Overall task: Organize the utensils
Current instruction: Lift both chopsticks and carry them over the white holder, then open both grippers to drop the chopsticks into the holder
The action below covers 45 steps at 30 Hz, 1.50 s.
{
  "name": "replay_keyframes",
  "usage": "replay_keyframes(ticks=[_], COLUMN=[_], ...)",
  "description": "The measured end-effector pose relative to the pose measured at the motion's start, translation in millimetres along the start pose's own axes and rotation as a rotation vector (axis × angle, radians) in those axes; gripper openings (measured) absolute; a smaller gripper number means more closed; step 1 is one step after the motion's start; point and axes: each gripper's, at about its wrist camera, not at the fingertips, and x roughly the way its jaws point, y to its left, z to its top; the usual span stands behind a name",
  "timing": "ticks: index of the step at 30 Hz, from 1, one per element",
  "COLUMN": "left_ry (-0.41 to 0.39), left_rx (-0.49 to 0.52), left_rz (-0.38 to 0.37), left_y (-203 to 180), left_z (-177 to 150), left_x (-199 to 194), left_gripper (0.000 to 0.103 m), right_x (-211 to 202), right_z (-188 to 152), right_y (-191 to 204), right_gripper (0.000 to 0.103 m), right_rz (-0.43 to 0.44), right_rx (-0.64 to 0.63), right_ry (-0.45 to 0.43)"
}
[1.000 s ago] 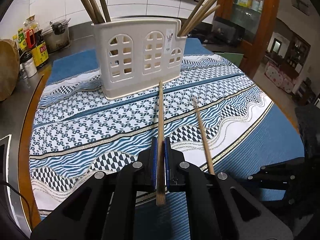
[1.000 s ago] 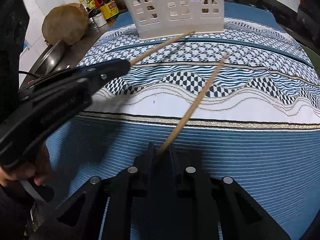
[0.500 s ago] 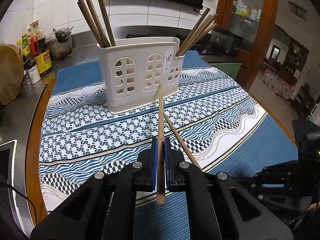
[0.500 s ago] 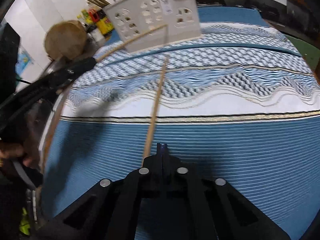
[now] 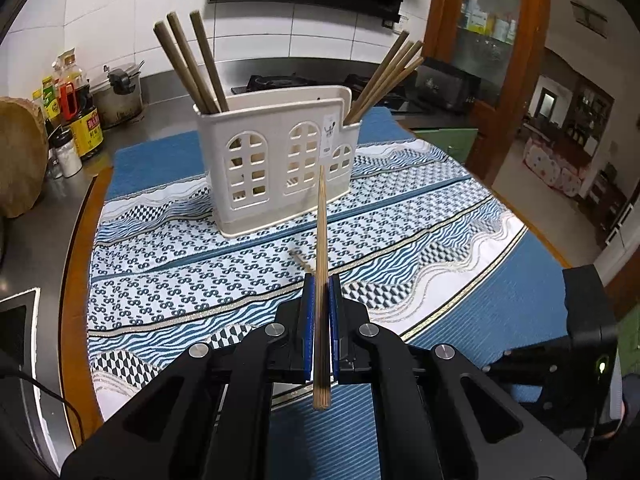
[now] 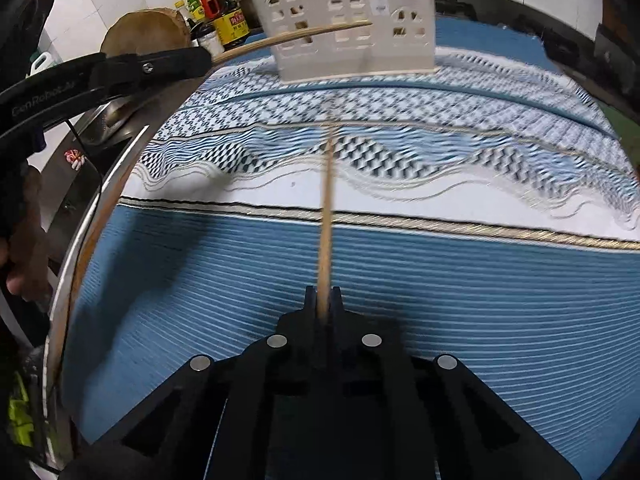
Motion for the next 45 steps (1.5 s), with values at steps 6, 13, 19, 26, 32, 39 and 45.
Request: replay_keyframes(ticks=[6,13,19,26,32,39,45], left_ry=[-0.038,-0.083,-0.128,-0.18,-0.198,-0.062,0.056], left_rx=[-0.007,-0.061,-0.078,-0.097,-0.089,-0.049,0.022], left_rz=[-0.004,-0.026,-0.051,-0.068,-0.057,-0.013,0.042], left_y=[0,8,8,15,27,39,38], left_z=[13,37,56,77,111,140,149], left_x=[-19,-37,-56,-78,-97,-92,-81], left_gripper=[0.005,0.006,0.006,0.006,0.006,0.006,0.006], right_x=[-60,-116,-139,-172,-197,-212,-203], right_z=[15,62,109,162,198,238,259], right_y=[-16,-21,-23,-30,-29,-35,-47], right_gripper=[0.006,0.006,0.006,0.006,0.006,0.006,0.006], right_rz=[-0.058,-0.054,-0.005,0.059,0.086,0.035,0.03], right_rx=[-0.094,-0.182,-0.199,-0.23,-0.27,-0.284,-0.269], right_ry=[-0.178,-0.361,-0.439,-0.475,-0.506,-0.559,-0.567])
